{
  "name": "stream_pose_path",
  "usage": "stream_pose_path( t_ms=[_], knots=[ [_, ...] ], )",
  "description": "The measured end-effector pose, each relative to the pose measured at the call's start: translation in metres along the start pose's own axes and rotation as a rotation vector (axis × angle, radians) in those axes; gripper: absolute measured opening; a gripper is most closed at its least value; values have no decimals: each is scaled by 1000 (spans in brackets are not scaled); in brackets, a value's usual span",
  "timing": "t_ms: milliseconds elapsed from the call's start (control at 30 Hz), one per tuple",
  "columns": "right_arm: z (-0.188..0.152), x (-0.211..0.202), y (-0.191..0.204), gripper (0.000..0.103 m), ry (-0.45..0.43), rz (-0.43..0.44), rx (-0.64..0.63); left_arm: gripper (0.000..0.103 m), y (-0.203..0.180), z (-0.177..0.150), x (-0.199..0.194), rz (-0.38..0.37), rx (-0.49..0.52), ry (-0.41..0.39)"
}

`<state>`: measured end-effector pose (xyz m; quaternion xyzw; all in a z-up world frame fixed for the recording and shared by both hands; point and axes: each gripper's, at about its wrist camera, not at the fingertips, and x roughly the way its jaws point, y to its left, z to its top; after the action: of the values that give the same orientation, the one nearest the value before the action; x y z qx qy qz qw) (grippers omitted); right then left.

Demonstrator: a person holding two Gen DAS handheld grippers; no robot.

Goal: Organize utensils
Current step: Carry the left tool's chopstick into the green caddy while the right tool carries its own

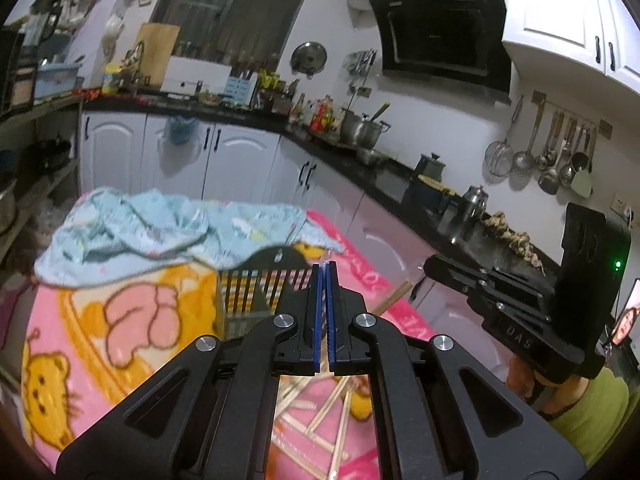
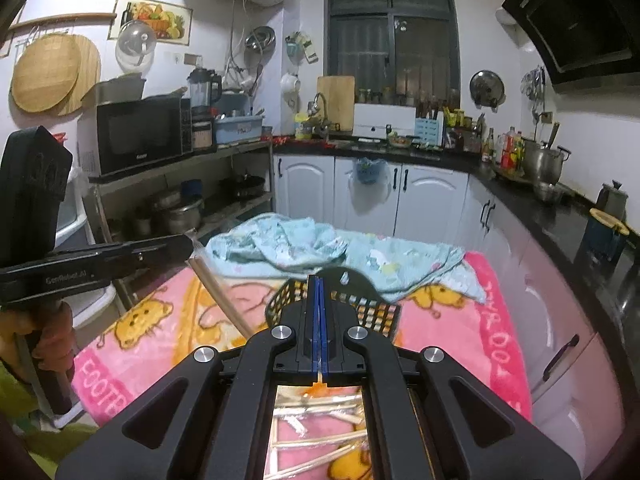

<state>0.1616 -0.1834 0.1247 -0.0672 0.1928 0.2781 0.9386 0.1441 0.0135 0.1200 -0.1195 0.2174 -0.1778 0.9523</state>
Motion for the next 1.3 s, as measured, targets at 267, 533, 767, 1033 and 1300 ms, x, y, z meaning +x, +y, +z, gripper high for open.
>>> stream_pose_path(
  t_ms=[267, 533, 767, 1033, 1300],
  knots=[
    [44, -16, -12, 1, -94, -39, -23, 0, -11, 47, -4, -1, 25, -89],
    [78, -12, -36, 1, -149, -102, -1, 0, -7, 82, 10, 7, -3, -124],
    [83, 8, -52, 1, -136, -131, 26, 0, 6, 86, 33, 34, -25, -99],
    [66, 40, -59, 1, -76, -134, 49, 0, 24, 66, 68, 53, -56, -28],
    [46, 67, -57, 1, -7, -124, 56, 1, 39, 47, 84, 101, -70, 23]
  ],
)
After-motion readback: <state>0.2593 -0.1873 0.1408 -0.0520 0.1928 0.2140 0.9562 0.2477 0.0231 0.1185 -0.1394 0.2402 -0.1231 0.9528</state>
